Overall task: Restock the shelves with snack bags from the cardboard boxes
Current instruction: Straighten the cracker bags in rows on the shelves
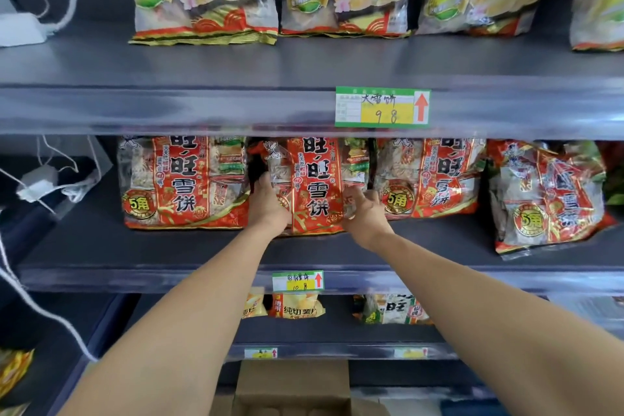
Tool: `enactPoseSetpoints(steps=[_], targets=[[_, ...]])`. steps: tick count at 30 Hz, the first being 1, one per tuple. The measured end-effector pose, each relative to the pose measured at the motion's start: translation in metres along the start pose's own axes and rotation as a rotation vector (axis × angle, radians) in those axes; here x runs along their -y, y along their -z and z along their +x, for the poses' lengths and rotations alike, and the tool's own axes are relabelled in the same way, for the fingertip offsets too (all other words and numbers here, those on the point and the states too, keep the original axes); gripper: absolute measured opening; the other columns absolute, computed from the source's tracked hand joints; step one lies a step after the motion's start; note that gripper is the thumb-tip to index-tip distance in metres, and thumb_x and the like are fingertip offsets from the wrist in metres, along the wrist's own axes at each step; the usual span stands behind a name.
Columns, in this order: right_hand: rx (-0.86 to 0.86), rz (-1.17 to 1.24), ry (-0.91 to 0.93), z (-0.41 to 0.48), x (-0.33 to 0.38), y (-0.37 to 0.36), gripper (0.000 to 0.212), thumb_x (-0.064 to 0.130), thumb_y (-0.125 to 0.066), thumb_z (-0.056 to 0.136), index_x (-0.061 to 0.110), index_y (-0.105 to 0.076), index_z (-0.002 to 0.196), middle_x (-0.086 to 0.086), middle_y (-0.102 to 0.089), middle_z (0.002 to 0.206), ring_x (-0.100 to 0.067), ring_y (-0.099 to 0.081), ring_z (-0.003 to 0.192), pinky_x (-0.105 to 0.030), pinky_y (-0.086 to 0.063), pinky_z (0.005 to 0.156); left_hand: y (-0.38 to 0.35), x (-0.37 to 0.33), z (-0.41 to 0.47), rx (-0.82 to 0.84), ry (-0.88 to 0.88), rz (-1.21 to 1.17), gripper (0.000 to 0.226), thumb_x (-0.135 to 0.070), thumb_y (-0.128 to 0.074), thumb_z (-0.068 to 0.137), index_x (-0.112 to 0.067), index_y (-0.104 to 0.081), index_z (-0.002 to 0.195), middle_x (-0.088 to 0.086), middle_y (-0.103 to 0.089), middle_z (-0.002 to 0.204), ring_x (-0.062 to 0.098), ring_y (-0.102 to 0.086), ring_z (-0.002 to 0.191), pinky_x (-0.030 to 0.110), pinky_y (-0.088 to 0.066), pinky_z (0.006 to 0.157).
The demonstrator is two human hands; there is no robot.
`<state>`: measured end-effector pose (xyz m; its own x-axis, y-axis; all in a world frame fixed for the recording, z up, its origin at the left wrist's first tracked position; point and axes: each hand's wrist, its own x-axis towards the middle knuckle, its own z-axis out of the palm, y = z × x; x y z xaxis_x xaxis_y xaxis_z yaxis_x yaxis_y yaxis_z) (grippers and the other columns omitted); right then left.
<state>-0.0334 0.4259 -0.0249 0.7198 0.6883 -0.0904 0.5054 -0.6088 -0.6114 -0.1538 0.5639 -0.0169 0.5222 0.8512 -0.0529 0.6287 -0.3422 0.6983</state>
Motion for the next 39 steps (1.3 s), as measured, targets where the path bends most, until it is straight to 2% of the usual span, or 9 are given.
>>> enactPoseSetpoints(steps=[6, 10, 13, 21, 24, 28, 33, 36, 39], targets=[[0.233, -0.221, 0.059, 0.013, -0.012, -0.005, 0.086, 0.003, -0.050, 0.092, 0.036, 0.003, 0.152, -0.003, 0.015, 0.160, -0.029, 0.013, 0.147, -0.037, -0.015, 0.119, -0.007, 0.004, 0.010, -0.107, -0.176, 0.064, 0.080, 0.013, -0.056, 0.083, -0.016, -0.018, 0.147, 0.009, -0.029, 0.152, 0.028, -0.044, 0.130, 0.040, -0.051, 0.095], [-0.074, -0.383, 0.112, 0.003, -0.008, -0.005, 0.066, -0.001, -0.045, 0.090, 0.024, -0.027, 0.148, -0.015, -0.029, 0.142, -0.037, -0.032, 0.130, -0.040, -0.040, 0.104, -0.014, 0.005, -0.009, -0.198, -0.218, 0.336, 0.057, -0.012, -0.068, 0.085, -0.008, -0.030, 0.128, 0.015, -0.043, 0.131, 0.032, -0.056, 0.107, 0.034, -0.051, 0.069], [0.016, -0.242, 0.161, 0.011, -0.001, -0.009, 0.042, 0.005, -0.043, 0.093, 0.012, -0.046, 0.134, -0.013, -0.046, 0.134, -0.033, -0.050, 0.118, -0.037, -0.047, 0.095, -0.023, 0.001, -0.011, 0.012, -0.224, 0.304, 0.046, -0.016, -0.065, 0.088, -0.013, -0.034, 0.122, 0.011, -0.055, 0.120, 0.028, -0.061, 0.093, 0.033, -0.040, 0.065], [0.252, -0.200, 0.151, 0.013, 0.000, 0.000, 0.058, 0.009, -0.046, 0.095, 0.020, -0.028, 0.149, -0.005, -0.029, 0.155, -0.025, -0.038, 0.138, -0.029, -0.038, 0.107, -0.024, 0.000, -0.001, 0.142, -0.239, 0.346, 0.050, -0.009, -0.064, 0.087, -0.020, -0.037, 0.128, 0.007, -0.047, 0.134, 0.026, -0.054, 0.111, 0.030, -0.043, 0.081], [0.027, -0.233, 0.139, 0.000, -0.023, 0.020, 0.038, 0.007, -0.046, 0.092, 0.017, -0.056, 0.128, -0.010, -0.060, 0.127, -0.031, -0.058, 0.113, -0.034, -0.050, 0.088, -0.035, -0.004, -0.010, 0.147, -0.304, 0.356, 0.046, -0.015, -0.061, 0.090, -0.022, -0.039, 0.130, 0.006, -0.050, 0.132, 0.024, -0.055, 0.109, 0.030, -0.045, 0.079], [-0.310, -0.376, -0.021, -0.003, -0.054, 0.054, 0.044, 0.011, -0.051, 0.089, 0.023, -0.050, 0.132, -0.015, -0.038, 0.135, -0.037, -0.036, 0.123, -0.045, -0.043, 0.094, -0.047, -0.022, 0.000, 0.227, -0.321, 0.286, 0.078, -0.017, -0.061, 0.091, -0.041, -0.011, 0.146, 0.017, -0.036, 0.141, 0.015, -0.055, 0.064, 0.021, -0.041, 0.046], [-0.035, -0.334, -0.063, 0.007, -0.072, 0.077, 0.061, 0.020, -0.052, 0.093, 0.039, -0.029, 0.146, -0.009, 0.000, 0.155, -0.037, -0.007, 0.142, -0.045, -0.027, 0.115, -0.054, -0.033, 0.015, 0.236, -0.259, 0.294, 0.084, -0.016, -0.065, 0.088, -0.046, -0.011, 0.146, 0.017, -0.020, 0.141, 0.038, -0.052, 0.115, 0.044, -0.046, 0.100], [0.101, -0.245, -0.046, 0.016, -0.071, 0.085, 0.065, 0.014, -0.051, 0.093, 0.038, -0.025, 0.148, -0.002, 0.012, 0.157, -0.032, -0.002, 0.147, -0.039, -0.022, 0.119, -0.059, -0.036, 0.013, 0.188, -0.258, 0.347, 0.081, -0.012, -0.063, 0.089, -0.042, -0.015, 0.146, 0.018, -0.018, 0.143, 0.039, -0.044, 0.124, 0.042, -0.043, 0.102], [-0.017, -0.305, 0.015, 0.011, -0.074, 0.094, 0.051, 0.006, -0.049, 0.091, 0.026, -0.047, 0.138, -0.006, -0.030, 0.147, -0.028, -0.030, 0.135, -0.034, -0.031, 0.113, -0.064, -0.035, -0.002, 0.171, -0.314, 0.424, 0.073, -0.008, -0.057, 0.091, -0.038, -0.019, 0.145, 0.017, -0.033, 0.138, 0.033, -0.055, 0.110, 0.033, -0.049, 0.077]])
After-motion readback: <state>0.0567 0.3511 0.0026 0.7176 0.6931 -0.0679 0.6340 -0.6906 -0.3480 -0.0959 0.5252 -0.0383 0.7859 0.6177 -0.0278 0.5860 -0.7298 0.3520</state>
